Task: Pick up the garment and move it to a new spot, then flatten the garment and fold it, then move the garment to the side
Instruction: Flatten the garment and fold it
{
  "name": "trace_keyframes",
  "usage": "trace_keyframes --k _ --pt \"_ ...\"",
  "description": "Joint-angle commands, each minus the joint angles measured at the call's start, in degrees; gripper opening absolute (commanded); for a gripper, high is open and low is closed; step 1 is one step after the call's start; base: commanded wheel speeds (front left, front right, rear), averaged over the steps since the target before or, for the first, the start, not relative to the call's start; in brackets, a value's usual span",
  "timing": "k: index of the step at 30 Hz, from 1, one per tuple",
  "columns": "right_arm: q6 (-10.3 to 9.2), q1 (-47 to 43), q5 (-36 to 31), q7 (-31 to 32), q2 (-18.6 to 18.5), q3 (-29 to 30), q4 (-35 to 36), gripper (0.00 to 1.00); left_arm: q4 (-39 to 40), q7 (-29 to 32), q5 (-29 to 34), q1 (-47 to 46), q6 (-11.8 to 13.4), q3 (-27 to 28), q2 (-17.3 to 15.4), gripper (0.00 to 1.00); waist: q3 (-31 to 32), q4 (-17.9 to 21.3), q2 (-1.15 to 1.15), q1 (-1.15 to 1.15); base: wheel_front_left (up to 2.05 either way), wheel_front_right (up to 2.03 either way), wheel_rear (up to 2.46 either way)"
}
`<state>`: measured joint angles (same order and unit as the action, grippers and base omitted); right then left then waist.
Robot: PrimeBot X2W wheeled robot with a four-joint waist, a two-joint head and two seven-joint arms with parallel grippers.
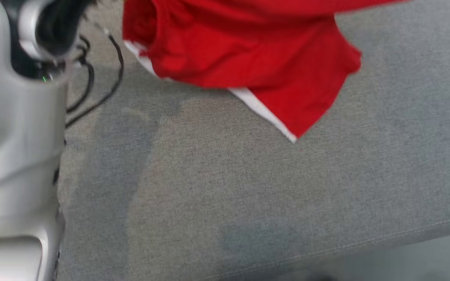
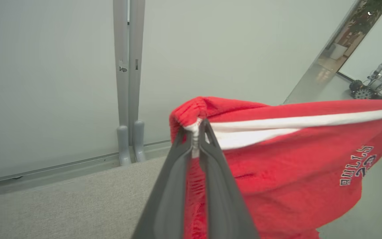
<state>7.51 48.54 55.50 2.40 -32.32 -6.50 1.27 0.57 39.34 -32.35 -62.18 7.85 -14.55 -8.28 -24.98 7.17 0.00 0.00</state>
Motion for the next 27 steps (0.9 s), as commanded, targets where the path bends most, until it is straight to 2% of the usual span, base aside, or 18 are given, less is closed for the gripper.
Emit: trace_keyframes --k 1,4,6,10,12,14,17,19,23,27 --pt "-0.04 6.9 -2.0 0.4 2.4 -0.7 -4.3 0.0 -4.2 -0.7 1.5 -4.7 0.9 0.7 -0.2 0.0 -9.9 0.1 0.0 0.0 0.0 0.0 0.0" --pt "-0.07 21.4 -6.3 -0.9 8.8 -0.9 -15.4 0.0 -14.3 -6.8 3.7 -15.0 2.6 2.3 1.4 0.0 -12.6 0.6 0.0 0.0 0.0 0.0 0.0" --pt "-0.07 30.5 -9.2 -4.9 12.4 0.4 -20.9 0.0 -20.4 -13.2 2.9 -21.0 2.9 3.8 3.2 0.0 -14.3 0.6 0.0 0.0 0.0 0.0 0.0" --pt "-0.07 39.9 -12.4 -13.0 17.3 2.2 -29.3 0.0 -29.8 -27.1 2.5 -29.0 -0.4 3.4 4.5 0.0 -17.0 0.8 0.0 0.0 0.0 0.0 0.0" --pt "-0.06 41.3 -12.6 -14.4 18.1 0.3 -31.0 0.0 -34.0 -32.2 2.0 -30.6 -2.8 2.2 4.9 0.0 -18.1 0.8 0.0 0.0 0.0 0.0 0.0" --pt "-0.05 38.7 -11.3 -15.2 18.5 -3.2 -31.0 0.0 -37.8 -36.6 1.0 -29.7 -5.3 1.8 5.0 0.0 -18.4 1.1 0.0 0.0 0.0 0.0 0.0" --pt "-0.05 31.5 -7.8 -16.2 17.4 -9.9 -28.2 0.0 -43.4 -40.3 -0.9 -24.9 -9.7 1.1 5.2 0.0 -17.7 1.8 0.0 0.0 0.0 0.0 0.0" --pt "-0.04 25.2 -5.4 -16.7 14.7 -15.1 -24.6 0.0 -45.8 -41.9 -1.2 -21.2 -11.9 0.4 4.8 0.0 -17.0 2.0 0.0 0.0 0.0 0.0 0.0" --pt "-0.03 11.4 0.4 -17.3 7.0 -23.2 -16.0 0.0 -46.8 -42.9 -2.3 -11.9 -14.1 -1.1 3.4 0.0 -15.9 1.9 0.0 0.0 0.0 0.0 0.0" --pt "-0.02 -0.4 4.6 -17.7 -0.3 -24.1 -7.6 0.0 -41.2 -42.6 -6.9 -0.8 -15.0 -0.6 2.8 0.0 -12.3 1.9 0.0 0.0 0.0 0.0 0.0"
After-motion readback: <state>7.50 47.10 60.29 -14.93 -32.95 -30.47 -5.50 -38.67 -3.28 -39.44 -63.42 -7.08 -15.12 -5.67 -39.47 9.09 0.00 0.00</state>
